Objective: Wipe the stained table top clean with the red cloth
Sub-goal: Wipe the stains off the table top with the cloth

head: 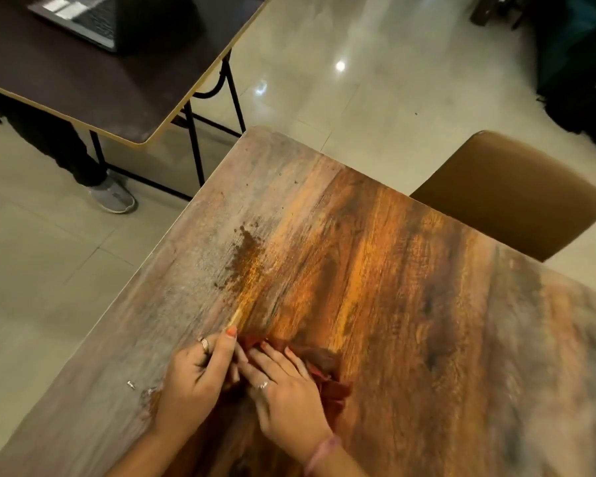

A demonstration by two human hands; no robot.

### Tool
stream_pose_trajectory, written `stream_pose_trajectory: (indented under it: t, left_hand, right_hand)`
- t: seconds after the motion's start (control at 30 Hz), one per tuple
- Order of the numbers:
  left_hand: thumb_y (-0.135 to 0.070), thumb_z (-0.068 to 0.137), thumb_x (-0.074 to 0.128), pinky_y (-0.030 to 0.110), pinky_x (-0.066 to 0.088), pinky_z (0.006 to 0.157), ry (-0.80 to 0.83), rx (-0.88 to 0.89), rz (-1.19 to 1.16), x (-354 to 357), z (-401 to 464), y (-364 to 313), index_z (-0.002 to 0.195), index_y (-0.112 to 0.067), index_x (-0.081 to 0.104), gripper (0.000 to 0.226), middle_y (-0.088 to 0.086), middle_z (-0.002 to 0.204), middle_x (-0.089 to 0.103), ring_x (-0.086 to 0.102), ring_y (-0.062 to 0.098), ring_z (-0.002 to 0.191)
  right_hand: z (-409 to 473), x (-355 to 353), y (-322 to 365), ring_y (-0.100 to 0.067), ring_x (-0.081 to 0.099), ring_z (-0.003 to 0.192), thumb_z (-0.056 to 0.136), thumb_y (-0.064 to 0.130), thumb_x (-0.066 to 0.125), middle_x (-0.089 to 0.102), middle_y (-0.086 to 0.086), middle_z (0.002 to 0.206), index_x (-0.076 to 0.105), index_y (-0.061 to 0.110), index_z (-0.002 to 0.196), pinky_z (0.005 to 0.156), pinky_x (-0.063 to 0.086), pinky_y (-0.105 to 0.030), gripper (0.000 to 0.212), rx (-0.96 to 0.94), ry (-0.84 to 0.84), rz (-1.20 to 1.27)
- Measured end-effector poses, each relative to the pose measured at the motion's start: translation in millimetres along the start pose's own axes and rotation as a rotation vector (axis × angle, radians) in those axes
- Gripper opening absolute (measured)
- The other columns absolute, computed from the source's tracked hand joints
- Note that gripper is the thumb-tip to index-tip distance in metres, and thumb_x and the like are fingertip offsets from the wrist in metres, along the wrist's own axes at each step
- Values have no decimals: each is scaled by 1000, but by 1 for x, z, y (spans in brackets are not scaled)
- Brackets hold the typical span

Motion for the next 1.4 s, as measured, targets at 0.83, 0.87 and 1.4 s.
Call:
stream_pose_trajectory:
  t: [0.83, 0.87, 1.4]
  left_hand:
    - [-51, 91, 44, 19, 42, 43, -44, -79, -70, -108, -57, 33, 66, -24, 66, 42, 4, 50, 57, 50, 10, 42]
    - [-50, 91, 45, 19, 42, 43, -38, -82, -79, -111, -59, 34, 66, -23, 66, 42, 5, 50, 57, 51, 11, 42]
    - [-33, 94, 45, 22, 42, 40, -26, -109, -102, -166, -98, 44, 63, -14, 65, 41, 6, 48, 56, 50, 10, 42]
  right_hand:
    - [-43, 74, 133, -2, 47, 128, 86, 33, 50, 55, 22, 131, 51, 42, 131, 107, 41, -31, 46, 29, 56, -41]
    - [-35, 68, 127, -2, 48, 128, 86, 30, 55, 56, 20, 131, 51, 41, 131, 106, 41, -31, 47, 33, 35, -79]
    - [93, -10, -9, -22, 31, 141, 98, 18, 46, 39, -1, 150, 40, 23, 144, 118, 22, -37, 47, 629, -277, 169]
Point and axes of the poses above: each hand's wrist, its own z-axis towards the middle knuckle, its own x-axis out of the palm, y = z × x, the point moved 7 cm from there along z, towards the middle knuckle
